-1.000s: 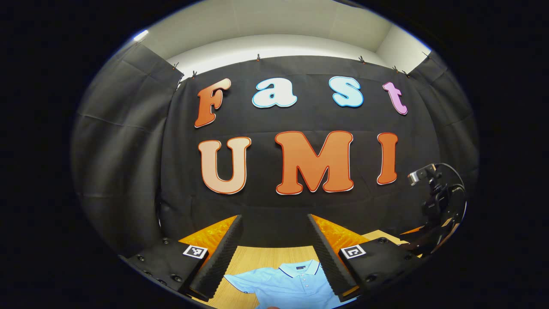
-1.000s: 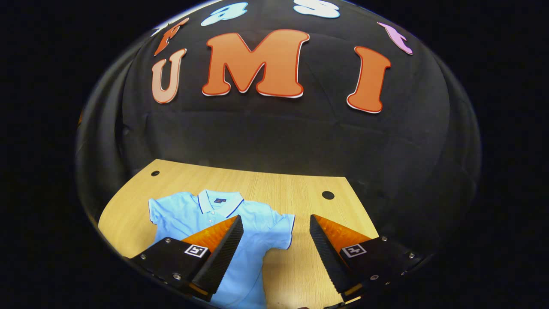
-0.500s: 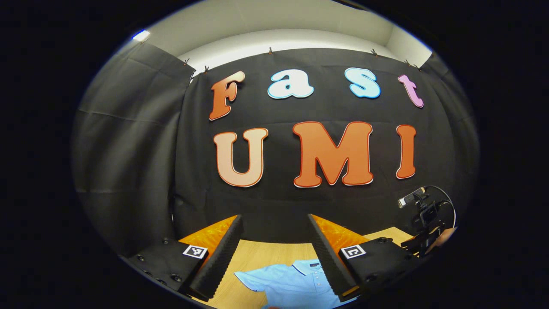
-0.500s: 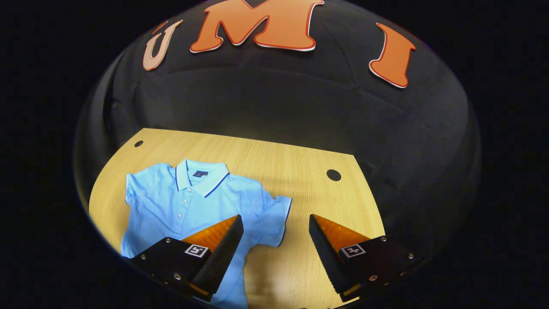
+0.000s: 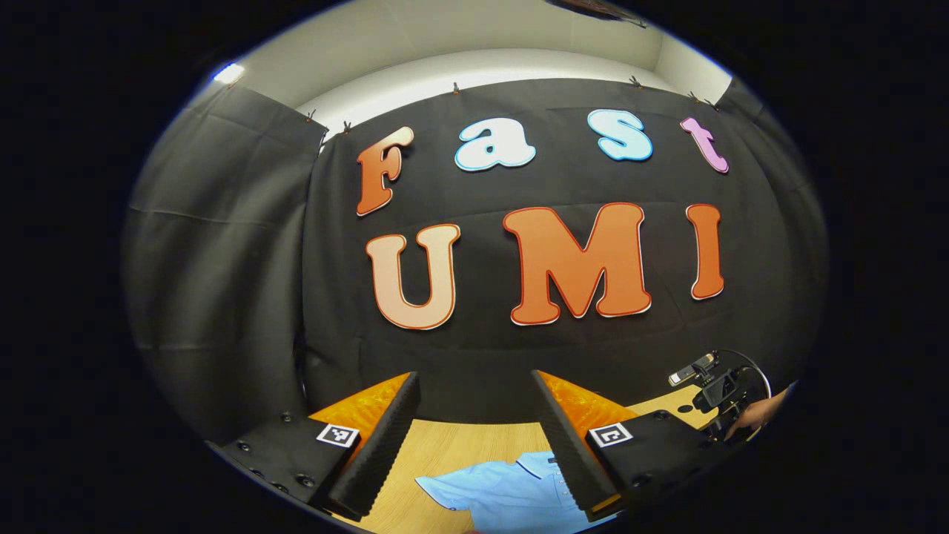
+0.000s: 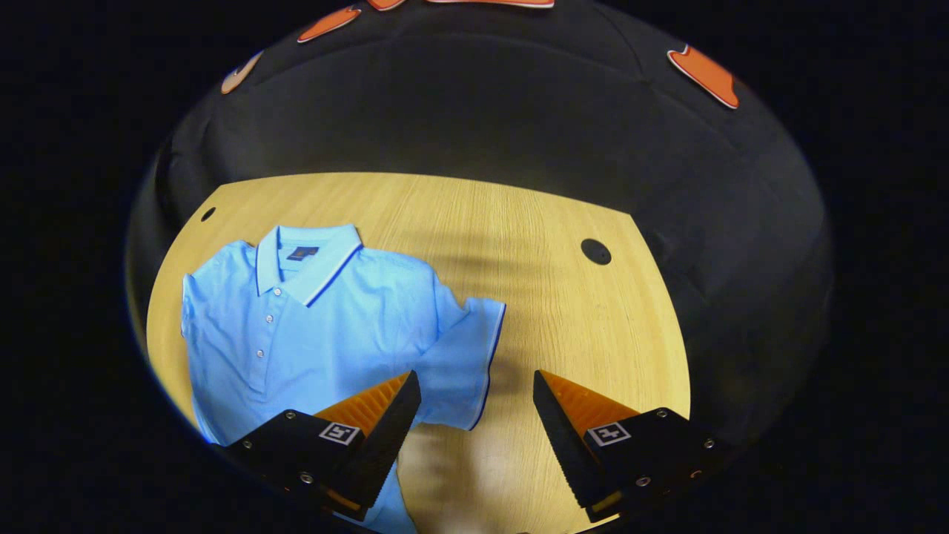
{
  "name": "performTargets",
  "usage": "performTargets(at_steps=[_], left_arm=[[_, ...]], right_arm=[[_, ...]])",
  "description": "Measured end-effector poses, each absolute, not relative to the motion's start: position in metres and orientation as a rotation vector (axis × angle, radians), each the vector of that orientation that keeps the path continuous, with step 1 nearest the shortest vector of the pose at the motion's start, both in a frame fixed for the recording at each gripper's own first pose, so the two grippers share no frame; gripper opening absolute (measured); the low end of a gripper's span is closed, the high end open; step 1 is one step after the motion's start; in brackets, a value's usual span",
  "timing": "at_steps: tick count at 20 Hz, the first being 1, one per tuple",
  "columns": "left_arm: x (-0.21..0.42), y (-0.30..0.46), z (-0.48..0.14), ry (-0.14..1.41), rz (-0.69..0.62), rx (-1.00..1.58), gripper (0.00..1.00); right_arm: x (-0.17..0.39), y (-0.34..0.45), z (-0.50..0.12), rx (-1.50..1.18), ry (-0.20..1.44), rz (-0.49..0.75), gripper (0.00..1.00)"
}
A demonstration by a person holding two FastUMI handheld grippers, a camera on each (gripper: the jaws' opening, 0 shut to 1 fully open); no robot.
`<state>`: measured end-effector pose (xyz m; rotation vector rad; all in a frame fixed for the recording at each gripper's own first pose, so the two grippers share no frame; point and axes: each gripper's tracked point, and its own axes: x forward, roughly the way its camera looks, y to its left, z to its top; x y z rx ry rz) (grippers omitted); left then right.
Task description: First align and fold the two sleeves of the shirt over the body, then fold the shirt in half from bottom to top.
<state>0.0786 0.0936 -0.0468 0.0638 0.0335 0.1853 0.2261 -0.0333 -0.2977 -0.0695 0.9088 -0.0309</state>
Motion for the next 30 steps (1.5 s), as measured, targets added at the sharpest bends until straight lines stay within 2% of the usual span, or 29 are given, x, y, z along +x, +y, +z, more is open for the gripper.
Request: performTargets(at_steps=[3,9,12,14,15,16,17,18,19,21,24,30], left_arm=[[0.085,0.099,-0.060,0.061,0.199,0.040,0.96],[0.094,0.102,-0.070,0.086,0.212,0.033,0.97],[0.100,0.098,-0.077,0.104,0.204,0.023,0.97],[0.104,0.097,-0.079,0.112,0.201,0.020,0.97],[0.105,0.097,-0.080,0.112,0.199,0.018,0.97],[0.106,0.095,-0.079,0.111,0.195,0.016,0.97],[0.107,0.093,-0.080,0.108,0.191,0.016,0.97],[0.107,0.092,-0.078,0.104,0.186,0.017,0.97],[0.107,0.091,-0.077,0.100,0.183,0.018,0.97],[0.104,0.091,-0.073,0.091,0.181,0.019,0.97],[0.096,0.093,-0.066,0.078,0.184,0.023,0.97],[0.079,0.101,-0.056,0.060,0.196,0.014,0.97]], right_arm=[[0.230,-0.038,-0.318,-0.072,0.979,-0.036,0.95],[0.236,-0.039,-0.351,0.019,1.092,-0.064,0.86],[0.243,-0.035,-0.356,0.063,1.091,-0.049,0.81],[0.244,-0.028,-0.355,0.105,1.095,-0.024,0.74],[0.248,-0.029,-0.355,0.112,1.082,-0.034,0.64],[0.249,-0.032,-0.355,0.114,1.079,-0.039,0.59],[0.249,-0.032,-0.356,0.124,1.075,-0.052,0.42],[0.250,-0.031,-0.356,0.141,1.071,-0.056,0.36],[0.249,-0.032,-0.355,0.155,1.066,-0.049,0.20],[0.249,-0.032,-0.354,0.209,1.066,-0.043,0.11],[0.249,-0.029,-0.347,0.307,1.068,-0.047,0.04],[0.254,-0.007,-0.303,0.356,0.962,0.009,0.03]])
